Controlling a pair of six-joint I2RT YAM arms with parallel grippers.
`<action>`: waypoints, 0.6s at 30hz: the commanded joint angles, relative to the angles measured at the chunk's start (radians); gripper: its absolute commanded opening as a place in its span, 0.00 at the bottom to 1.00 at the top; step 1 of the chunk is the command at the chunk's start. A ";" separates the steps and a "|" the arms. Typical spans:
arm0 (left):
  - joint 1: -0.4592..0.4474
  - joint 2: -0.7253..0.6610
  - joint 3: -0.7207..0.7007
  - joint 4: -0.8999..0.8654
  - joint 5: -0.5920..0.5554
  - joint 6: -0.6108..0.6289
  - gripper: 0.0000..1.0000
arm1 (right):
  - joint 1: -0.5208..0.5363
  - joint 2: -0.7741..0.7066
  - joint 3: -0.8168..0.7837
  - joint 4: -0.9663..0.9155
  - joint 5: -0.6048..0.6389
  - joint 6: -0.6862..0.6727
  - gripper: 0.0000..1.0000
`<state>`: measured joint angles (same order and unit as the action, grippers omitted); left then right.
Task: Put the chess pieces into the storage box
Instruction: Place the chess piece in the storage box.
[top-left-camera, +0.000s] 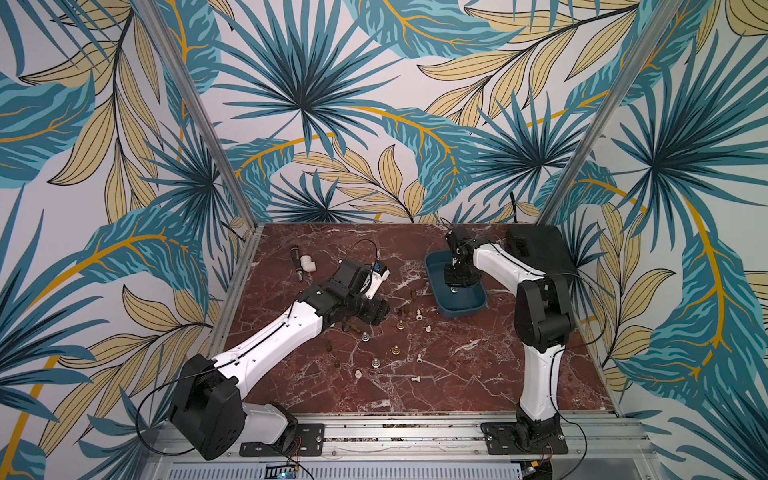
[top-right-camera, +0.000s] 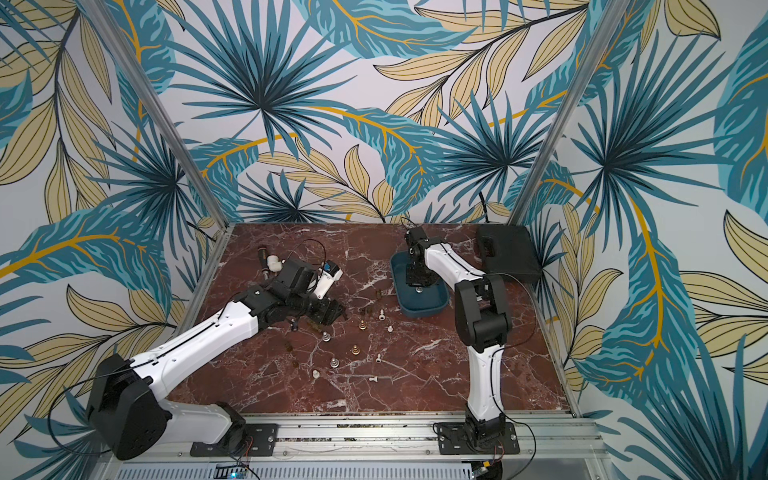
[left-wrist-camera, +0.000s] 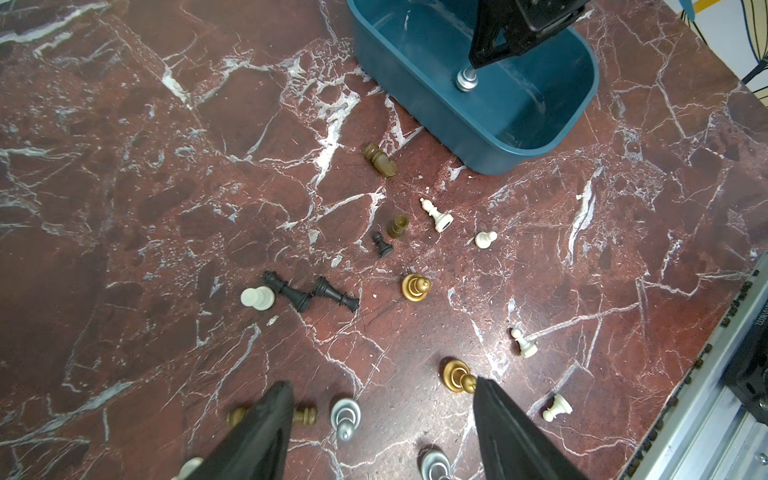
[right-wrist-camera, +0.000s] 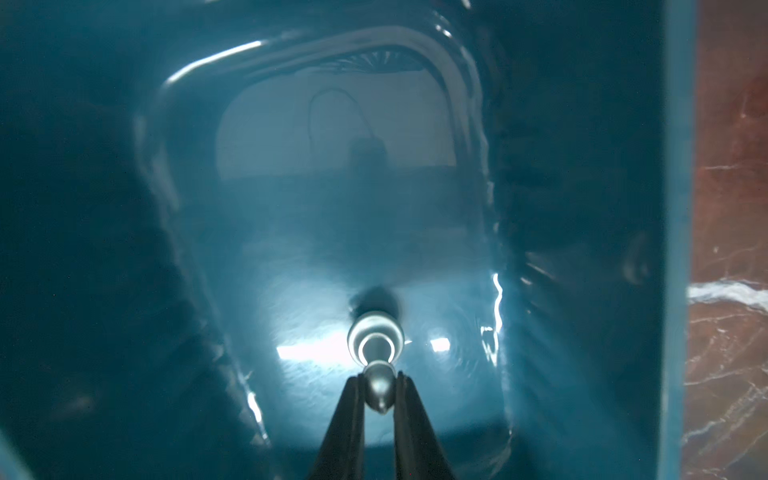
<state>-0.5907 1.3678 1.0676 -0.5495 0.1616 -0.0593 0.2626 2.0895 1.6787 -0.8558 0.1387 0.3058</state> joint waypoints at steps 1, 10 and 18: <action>-0.004 0.006 0.028 0.010 0.009 -0.003 0.73 | -0.025 -0.013 0.012 -0.007 0.039 -0.015 0.09; -0.006 0.029 0.029 0.008 0.015 -0.004 0.73 | -0.072 -0.042 -0.027 -0.007 0.038 -0.023 0.36; -0.013 0.038 0.055 -0.020 0.012 -0.002 0.73 | -0.068 -0.203 -0.031 -0.011 -0.039 0.006 0.38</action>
<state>-0.5945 1.4128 1.0897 -0.5598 0.1654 -0.0601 0.1890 1.9999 1.6600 -0.8577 0.1398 0.2947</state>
